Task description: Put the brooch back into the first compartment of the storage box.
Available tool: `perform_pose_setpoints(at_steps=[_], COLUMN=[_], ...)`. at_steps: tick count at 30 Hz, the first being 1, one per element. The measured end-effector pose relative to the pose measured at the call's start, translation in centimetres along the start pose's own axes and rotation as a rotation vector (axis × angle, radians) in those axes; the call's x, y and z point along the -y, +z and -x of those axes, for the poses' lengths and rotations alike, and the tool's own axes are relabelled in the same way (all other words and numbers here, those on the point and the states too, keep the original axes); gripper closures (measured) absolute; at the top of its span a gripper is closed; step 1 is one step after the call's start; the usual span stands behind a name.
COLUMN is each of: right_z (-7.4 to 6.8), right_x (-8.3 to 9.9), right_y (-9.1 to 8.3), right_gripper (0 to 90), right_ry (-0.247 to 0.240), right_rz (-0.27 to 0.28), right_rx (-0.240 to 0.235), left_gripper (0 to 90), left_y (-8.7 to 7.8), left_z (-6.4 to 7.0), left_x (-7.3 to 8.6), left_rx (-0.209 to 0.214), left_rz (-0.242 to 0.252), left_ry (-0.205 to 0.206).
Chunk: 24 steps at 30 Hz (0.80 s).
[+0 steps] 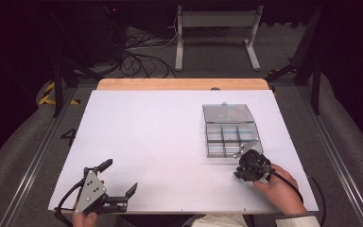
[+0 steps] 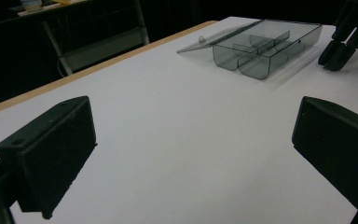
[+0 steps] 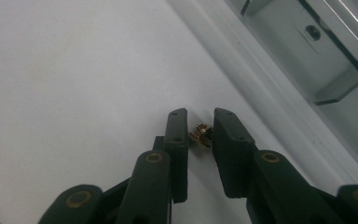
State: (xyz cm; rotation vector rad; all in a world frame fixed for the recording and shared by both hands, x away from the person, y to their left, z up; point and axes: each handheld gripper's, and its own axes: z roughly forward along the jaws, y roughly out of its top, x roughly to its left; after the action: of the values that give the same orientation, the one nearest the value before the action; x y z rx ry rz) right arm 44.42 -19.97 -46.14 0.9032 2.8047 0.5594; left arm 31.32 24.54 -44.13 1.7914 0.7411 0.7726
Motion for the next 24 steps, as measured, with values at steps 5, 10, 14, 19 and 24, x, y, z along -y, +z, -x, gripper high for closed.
perform_pose_setpoints(at_steps=[5, 10, 14, 19, 24], right_z=[-0.06, -0.09, -0.12, -0.17, -0.32], right_x=[0.03, 0.06, 0.1, 0.15, 0.15], right_y=[0.01, 0.01, 0.01, -0.02, -0.21], right_gripper=[77.9, 78.0, 78.1, 78.1, 78.2], right_ry=[0.0, 0.001, 0.0, 0.001, -0.013], right_rz=[0.001, 0.003, 0.007, 0.011, 0.025], right_rx=[0.008, 0.01, 0.012, 0.016, 0.035], left_gripper=[0.3, 0.3, 0.3, 0.3, 0.3], left_y=[-0.01, -0.03, -0.04, -0.05, -0.08], left_z=[0.0, -0.01, 0.01, -0.01, -0.06], left_x=[0.0, 0.0, 0.0, 0.0, -0.01], left_rx=[0.0, 0.0, 0.0, 0.0, -0.002], left_rz=[0.0, 0.0, 0.002, 0.002, 0.002], left_ry=[-0.001, -0.002, -0.001, -0.002, 0.005])
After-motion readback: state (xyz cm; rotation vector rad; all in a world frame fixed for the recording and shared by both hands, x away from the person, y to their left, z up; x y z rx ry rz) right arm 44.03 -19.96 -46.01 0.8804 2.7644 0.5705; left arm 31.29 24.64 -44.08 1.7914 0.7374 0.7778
